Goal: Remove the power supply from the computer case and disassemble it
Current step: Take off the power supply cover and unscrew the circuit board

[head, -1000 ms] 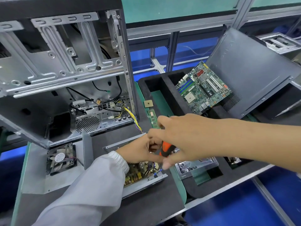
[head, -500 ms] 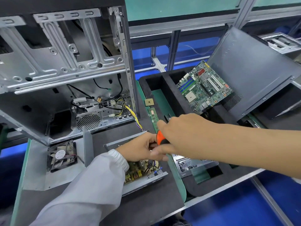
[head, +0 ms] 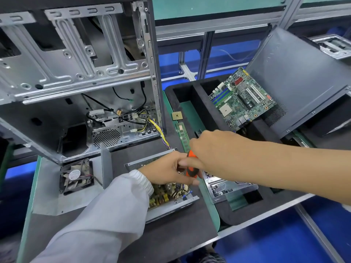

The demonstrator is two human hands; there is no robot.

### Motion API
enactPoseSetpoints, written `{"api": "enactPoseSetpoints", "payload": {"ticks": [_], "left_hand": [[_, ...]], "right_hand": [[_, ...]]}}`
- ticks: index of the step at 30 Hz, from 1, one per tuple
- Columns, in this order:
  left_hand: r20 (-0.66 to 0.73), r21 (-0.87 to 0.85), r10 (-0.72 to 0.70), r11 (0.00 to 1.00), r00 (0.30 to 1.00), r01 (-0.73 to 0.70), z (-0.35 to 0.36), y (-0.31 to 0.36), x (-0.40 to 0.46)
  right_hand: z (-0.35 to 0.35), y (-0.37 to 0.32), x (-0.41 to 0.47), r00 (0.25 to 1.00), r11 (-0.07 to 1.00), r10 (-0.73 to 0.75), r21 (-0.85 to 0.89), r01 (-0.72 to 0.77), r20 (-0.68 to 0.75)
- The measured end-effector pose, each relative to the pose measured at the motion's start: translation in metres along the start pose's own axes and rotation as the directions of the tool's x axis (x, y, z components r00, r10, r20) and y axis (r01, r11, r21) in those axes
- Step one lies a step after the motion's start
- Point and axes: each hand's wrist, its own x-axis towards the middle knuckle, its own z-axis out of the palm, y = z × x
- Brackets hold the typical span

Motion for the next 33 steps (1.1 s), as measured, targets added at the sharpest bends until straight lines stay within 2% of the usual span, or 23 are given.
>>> {"api": "enactPoseSetpoints", "payload": {"ticks": [4,6,10,12,14,16,20,25,29,33], "left_hand": [[-0.050,-0.014,-0.040,0.999,0.998,0.039,0.001,-0.005,-0.001],[-0.048,-0.009,-0.040,0.999,0.998,0.039,0.002,0.001,-0.002],[-0.024,0.043,-0.015,0.999,1.000,0.016,0.000,0.004,-0.001],[-0.047,0.030,-0.044,0.998,0.998,0.046,-0.001,0.001,-0.001],[-0.056,0.036,-0.064,0.997,0.996,0.066,-0.002,-0.002,-0.002],[-0.062,0.018,-0.059,0.998,0.996,0.060,-0.001,-0.001,-0.002],[-0.029,0.019,-0.005,1.000,1.000,0.005,0.001,0.002,0.002],[-0.012,0.028,-0.029,0.999,0.999,0.030,-0.006,0.003,-0.002],[-0.065,0.054,-0.076,0.995,0.995,0.080,-0.023,-0.004,-0.013],[-0.216,0.074,-0.172,0.979,0.961,0.192,-0.032,-0.012,-0.020]], "right_hand": [[-0.007,0.007,-0.006,0.960,0.981,-0.134,0.169,0.093,0.247],[-0.009,0.006,-0.004,0.972,0.986,-0.113,0.145,0.084,0.206],[-0.002,-0.001,0.002,1.000,0.998,0.001,-0.056,0.000,0.010],[0.003,-0.002,0.001,0.998,0.997,-0.037,-0.059,0.040,0.045],[0.003,0.001,-0.003,0.982,0.993,-0.114,0.023,0.112,0.152],[-0.001,0.006,-0.005,0.968,0.984,-0.146,0.128,0.121,0.206],[-0.001,0.004,0.000,0.994,0.998,-0.044,0.041,0.040,0.099],[0.012,0.004,0.001,0.997,0.999,-0.042,-0.013,0.043,0.068],[0.013,0.011,-0.003,0.997,0.997,-0.049,0.058,0.046,0.056],[0.007,0.023,-0.010,0.999,0.993,-0.035,0.113,0.033,0.017]]}}
